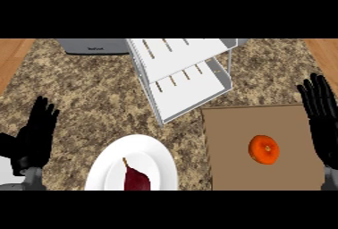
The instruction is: Pick the squash from the tray and place it in the tiered basket
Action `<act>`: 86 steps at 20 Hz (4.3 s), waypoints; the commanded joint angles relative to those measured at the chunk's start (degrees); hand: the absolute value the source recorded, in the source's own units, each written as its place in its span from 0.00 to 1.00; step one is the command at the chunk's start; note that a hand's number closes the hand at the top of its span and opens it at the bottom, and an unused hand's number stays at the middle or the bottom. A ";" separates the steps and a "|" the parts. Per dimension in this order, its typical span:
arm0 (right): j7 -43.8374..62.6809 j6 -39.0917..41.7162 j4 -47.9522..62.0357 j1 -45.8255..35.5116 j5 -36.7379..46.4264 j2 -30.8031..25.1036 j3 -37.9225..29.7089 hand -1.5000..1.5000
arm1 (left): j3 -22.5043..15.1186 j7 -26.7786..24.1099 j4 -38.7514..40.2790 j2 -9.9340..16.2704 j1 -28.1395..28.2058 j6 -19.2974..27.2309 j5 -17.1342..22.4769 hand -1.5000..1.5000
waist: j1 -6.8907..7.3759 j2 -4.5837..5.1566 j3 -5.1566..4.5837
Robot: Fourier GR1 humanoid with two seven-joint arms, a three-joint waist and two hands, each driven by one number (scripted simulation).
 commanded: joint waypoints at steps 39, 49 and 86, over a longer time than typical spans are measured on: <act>4.16 59.39 -17.98 3.26 16.00 -24.76 -27.37 0.00 | -16.10 -3.56 -1.71 -5.09 -9.21 2.45 -20.25 0.50 | -0.02 -0.12 0.44; 8.70 61.33 -25.87 5.20 26.94 -15.16 -20.99 0.00 | -13.59 -2.96 -1.58 -6.71 -8.29 -0.61 -22.41 0.50 | 0.74 -0.02 0.44; -8.80 46.12 -13.59 5.27 68.30 -10.14 -12.35 0.00 | -8.62 -0.35 -2.81 -13.31 -9.17 -5.35 -29.28 0.50 | 0.90 0.04 0.45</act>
